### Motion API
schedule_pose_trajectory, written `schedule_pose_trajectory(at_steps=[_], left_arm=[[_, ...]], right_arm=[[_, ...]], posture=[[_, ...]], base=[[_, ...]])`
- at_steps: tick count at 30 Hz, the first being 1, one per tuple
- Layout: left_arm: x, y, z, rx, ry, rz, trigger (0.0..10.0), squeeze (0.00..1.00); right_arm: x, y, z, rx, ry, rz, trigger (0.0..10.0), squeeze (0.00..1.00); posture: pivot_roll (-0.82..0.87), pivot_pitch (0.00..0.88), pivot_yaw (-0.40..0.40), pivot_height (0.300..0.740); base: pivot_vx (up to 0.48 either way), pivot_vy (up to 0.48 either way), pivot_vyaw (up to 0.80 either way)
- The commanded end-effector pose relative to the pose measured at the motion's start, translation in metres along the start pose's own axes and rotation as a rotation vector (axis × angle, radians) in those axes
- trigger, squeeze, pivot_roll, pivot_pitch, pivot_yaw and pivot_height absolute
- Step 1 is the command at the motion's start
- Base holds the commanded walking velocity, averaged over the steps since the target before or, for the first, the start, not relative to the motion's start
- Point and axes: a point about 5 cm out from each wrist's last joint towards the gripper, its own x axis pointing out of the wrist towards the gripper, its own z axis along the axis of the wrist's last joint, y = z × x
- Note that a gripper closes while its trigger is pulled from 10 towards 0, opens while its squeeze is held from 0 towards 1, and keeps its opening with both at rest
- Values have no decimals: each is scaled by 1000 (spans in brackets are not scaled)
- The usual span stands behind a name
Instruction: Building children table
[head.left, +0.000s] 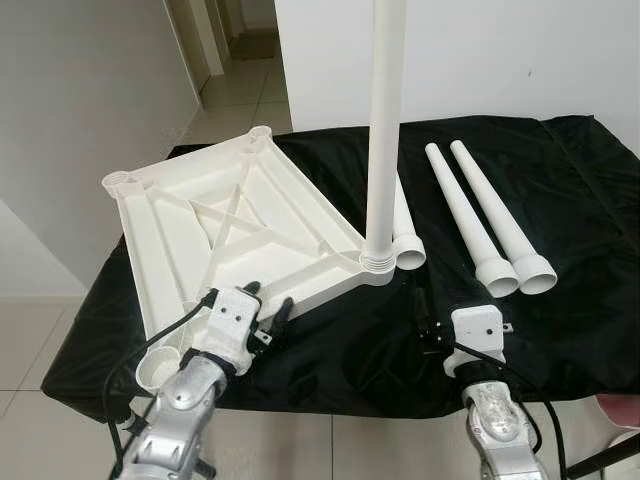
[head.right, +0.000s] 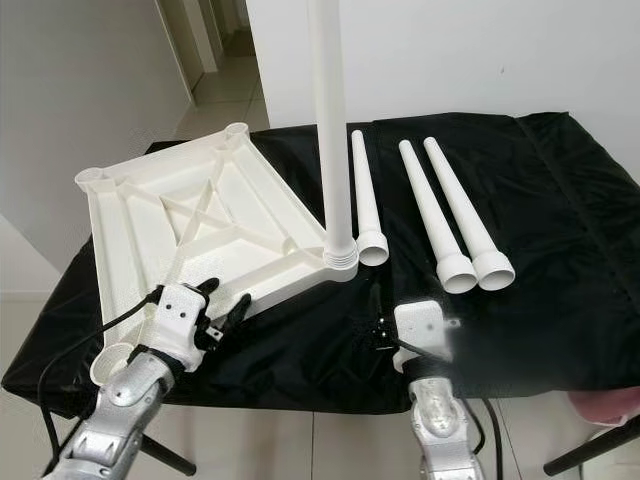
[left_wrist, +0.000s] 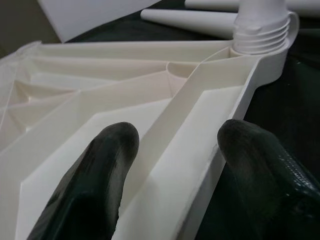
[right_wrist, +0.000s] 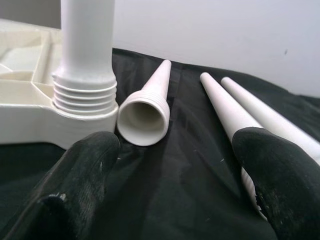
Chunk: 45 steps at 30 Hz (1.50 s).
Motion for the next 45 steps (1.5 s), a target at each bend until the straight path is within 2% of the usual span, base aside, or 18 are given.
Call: schedule_pose_trajectory(at_steps=[1,5,8,11,13,17,21,25,32,38,39,42,43,45], left_arm=[[-1,1,-2,10,9,7,10000,0],[0,-6,0,1,1,19,10000,0],[1,-20,-3,0,32,-55,10000,0],[4,-21,-4,-10,54,-72,10000,0],[12,-16,0,-39,62,-41,10000,0],[20,-13,1,-44,101,-35,10000,0],[20,-17,-1,-41,137,-62,10000,0],[18,-22,-10,-54,246,-83,10000,0],[17,-11,-17,-61,409,20,10000,0],[18,-1,-16,-98,426,84,10000,0],[18,1,-14,-105,425,94,4824,0],[19,3,-12,-112,428,104,4824,0],[19,3,-10,-119,421,107,0,0],[20,4,-7,-121,420,110,0,0]], right_arm=[[1,2,0,14,-5,2,10000,0],[1,8,3,45,-5,-11,10000,0],[-1,21,6,88,-6,-7,10000,0],[0,24,8,101,-11,-6,10000,0],[3,27,11,115,-22,-8,10000,0],[6,27,14,127,-30,-23,10000,0],[8,27,16,129,-34,-31,10000,0],[8,27,16,127,-35,-40,10000,0],[4,27,15,126,-23,-51,10000,0],[4,28,14,127,-16,-57,10000,0],[4,29,14,128,-15,-59,10000,0],[4,29,15,129,-14,-61,10000,0],[5,30,15,130,-15,-61,10000,0],[5,31,15,131,-16,-60,10000,0]], posture=[[-119,20,114,740],[-115,18,108,740],[-107,19,102,740],[-106,20,100,740],[-105,20,100,740],[-108,17,103,740],[-108,17,105,740],[-111,20,110,740],[-114,31,120,740],[-112,32,125,740],[-112,32,125,740],[-112,32,125,740],[-111,32,127,740],[-111,32,127,740]], base=[[0,0,0],[0,0,0],[0,0,0],[0,0,0],[0,0,0],[0,0,0],[0,0,0],[0,0,0],[0,0,0],[0,0,0],[0,0,0],[0,0,0],[0,0,0],[0,0,0]])
